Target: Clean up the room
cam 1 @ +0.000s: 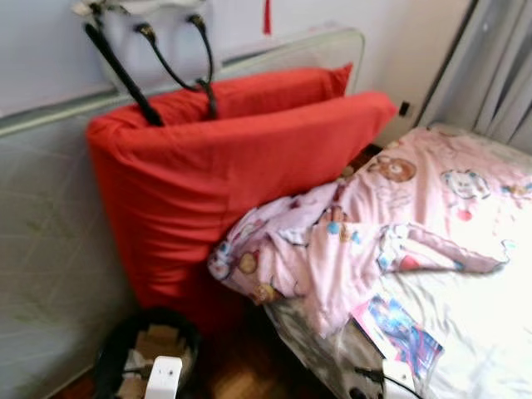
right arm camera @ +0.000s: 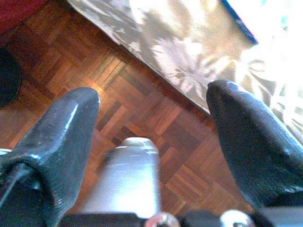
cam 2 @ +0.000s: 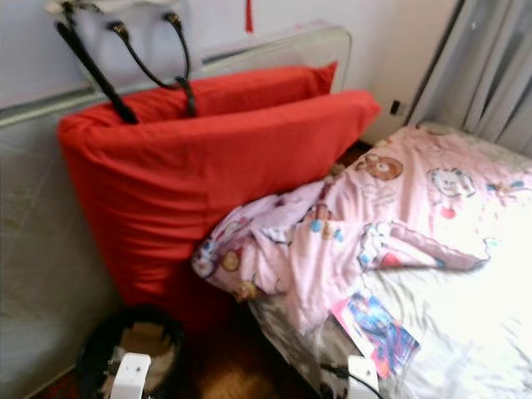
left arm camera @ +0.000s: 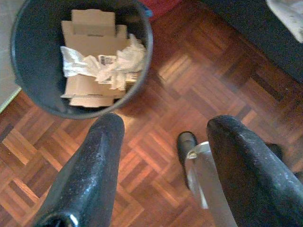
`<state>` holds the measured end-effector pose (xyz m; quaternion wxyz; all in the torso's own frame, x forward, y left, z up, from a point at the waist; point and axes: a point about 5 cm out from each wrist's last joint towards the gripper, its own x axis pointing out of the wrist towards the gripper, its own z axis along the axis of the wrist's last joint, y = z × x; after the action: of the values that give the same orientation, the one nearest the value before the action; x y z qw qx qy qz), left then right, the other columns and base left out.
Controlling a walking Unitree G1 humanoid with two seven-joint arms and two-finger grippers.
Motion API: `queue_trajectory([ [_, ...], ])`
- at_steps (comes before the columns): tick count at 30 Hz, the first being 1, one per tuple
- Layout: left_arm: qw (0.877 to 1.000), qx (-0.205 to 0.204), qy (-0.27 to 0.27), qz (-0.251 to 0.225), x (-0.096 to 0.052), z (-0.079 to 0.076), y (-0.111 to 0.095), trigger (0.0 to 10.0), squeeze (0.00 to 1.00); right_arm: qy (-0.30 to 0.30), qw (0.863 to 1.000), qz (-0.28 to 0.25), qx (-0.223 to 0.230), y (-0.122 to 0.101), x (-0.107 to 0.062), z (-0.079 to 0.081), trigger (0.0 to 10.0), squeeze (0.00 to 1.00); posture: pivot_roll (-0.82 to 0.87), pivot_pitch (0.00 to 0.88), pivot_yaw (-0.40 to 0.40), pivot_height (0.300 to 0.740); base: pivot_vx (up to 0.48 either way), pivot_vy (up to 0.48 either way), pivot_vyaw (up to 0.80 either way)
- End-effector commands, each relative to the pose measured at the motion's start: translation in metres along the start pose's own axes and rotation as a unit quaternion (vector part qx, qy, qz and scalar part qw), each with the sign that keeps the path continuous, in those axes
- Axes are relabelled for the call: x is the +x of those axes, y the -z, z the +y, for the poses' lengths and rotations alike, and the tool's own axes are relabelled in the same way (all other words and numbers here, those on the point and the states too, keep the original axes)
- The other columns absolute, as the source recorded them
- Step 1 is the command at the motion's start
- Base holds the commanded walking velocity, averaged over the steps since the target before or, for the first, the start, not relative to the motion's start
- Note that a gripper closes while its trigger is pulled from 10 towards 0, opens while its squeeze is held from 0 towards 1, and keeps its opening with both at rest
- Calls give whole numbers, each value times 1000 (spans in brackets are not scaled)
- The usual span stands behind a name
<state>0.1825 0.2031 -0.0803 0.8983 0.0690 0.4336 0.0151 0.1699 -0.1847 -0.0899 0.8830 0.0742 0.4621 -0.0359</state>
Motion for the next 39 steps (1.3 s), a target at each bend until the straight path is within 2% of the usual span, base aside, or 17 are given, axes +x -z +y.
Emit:
queue_trajectory([
  [1,1000,-3,3,-2,1,-6,-4,10000,0,15,1000,8,-2,4,-3,-12,10000,0,61,0,-19,740,0,-405,-725],
  [25,1000,-5,2,-12,1,-5,-6,10000,0,14,1000,10,-5,4,-3,-12,10000,0,56,0,-16,740,0,-405,-706],
  [39,1000,-5,4,-16,2,-7,-8,10000,0,13,1000,3,-2,3,-3,-12,10000,0,53,0,-23,740,0,-404,-64],
])
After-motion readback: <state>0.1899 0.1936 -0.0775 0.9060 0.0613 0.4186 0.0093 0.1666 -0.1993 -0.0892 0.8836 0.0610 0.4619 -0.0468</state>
